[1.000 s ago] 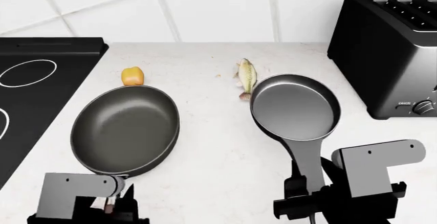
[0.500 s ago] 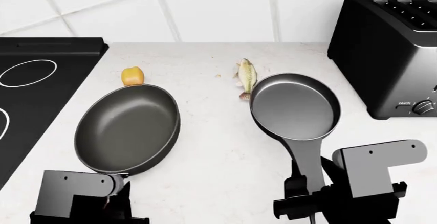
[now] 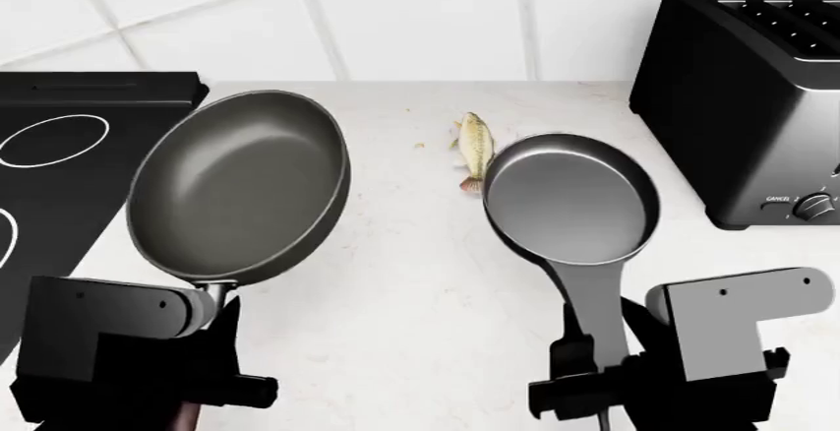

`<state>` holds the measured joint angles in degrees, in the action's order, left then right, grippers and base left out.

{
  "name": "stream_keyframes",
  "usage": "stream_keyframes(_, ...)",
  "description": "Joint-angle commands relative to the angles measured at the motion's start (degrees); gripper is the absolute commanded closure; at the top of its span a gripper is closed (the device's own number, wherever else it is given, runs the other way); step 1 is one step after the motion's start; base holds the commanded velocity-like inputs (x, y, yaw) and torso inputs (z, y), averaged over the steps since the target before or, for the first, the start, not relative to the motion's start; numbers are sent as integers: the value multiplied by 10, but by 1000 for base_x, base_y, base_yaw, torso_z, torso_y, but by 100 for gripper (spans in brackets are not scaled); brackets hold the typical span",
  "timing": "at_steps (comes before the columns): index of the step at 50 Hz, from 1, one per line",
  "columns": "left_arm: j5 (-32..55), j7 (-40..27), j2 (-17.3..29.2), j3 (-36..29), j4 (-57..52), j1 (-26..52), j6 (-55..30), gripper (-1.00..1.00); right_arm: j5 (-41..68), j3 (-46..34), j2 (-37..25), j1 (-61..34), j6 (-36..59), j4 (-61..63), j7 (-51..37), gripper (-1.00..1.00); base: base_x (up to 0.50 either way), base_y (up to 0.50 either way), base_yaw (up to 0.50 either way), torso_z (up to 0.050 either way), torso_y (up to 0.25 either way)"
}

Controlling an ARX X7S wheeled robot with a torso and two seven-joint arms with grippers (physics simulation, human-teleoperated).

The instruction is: Place both pans onto different burners. Then place the bell pepper and the fish on different pans.

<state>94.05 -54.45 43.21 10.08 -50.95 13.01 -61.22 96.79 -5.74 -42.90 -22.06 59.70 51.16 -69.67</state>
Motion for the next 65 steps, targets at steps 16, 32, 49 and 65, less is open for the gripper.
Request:
stream_keyframes(16, 65, -112, 39, -41, 1, 115, 5, 100, -34, 34, -4, -13, -10, 21, 32, 100, -48, 15, 0, 1, 3)
stream_keyframes(32, 64, -109, 41, -39, 2, 114, 10, 100, -44, 18, -3, -25, 1, 26, 31, 100, -190, 378, 0, 1, 1)
stream_keyframes(49, 55, -101, 39, -35, -2, 101, 13, 100, -47, 20, -1, -19, -7, 33, 43, 100, 0, 265, 0, 1, 2)
stream_keyframes(65, 56, -102, 43, -38, -1, 105, 15, 100, -50, 10, -1, -30, -4, 37, 39, 100, 0, 500, 0, 1, 2)
